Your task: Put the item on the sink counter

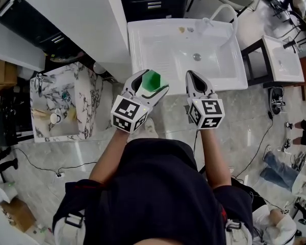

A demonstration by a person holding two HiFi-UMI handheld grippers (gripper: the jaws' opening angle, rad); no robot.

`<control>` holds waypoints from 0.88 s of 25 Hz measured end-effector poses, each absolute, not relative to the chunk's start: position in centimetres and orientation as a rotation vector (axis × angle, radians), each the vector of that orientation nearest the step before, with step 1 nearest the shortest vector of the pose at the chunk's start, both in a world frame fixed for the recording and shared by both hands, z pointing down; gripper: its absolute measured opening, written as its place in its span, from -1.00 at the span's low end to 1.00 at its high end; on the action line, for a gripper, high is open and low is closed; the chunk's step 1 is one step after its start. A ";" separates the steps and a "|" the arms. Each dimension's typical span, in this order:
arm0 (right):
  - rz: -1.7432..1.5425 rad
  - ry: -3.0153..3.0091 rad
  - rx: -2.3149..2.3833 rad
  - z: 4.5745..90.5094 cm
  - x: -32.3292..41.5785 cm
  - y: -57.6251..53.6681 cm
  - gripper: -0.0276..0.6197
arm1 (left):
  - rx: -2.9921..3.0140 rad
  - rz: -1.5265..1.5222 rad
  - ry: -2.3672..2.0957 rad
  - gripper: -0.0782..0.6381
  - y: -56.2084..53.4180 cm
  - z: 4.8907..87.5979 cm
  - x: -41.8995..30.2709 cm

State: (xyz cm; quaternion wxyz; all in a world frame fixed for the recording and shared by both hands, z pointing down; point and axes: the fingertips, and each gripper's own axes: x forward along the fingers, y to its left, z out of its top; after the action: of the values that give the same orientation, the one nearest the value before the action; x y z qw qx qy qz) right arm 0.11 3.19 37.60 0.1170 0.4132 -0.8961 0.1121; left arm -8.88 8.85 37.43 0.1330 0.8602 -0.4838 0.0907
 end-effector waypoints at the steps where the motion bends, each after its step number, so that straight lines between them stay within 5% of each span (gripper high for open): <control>1: 0.328 -2.620 1.214 37.7 0.0 3.1 -0.81 | 2.500 0.264 -1.399 0.21 8.7 37.5 -9.1; 22: 0.344 -2.629 1.204 38.6 -1.5 0.4 -0.81 | 2.488 0.284 -1.385 0.21 7.0 38.8 -9.8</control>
State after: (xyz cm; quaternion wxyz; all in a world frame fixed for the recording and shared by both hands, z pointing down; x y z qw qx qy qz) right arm -1.50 0.37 38.63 0.1148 0.4107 -0.8969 0.1172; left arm -9.79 7.00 38.83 0.1393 0.8609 -0.4792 0.0984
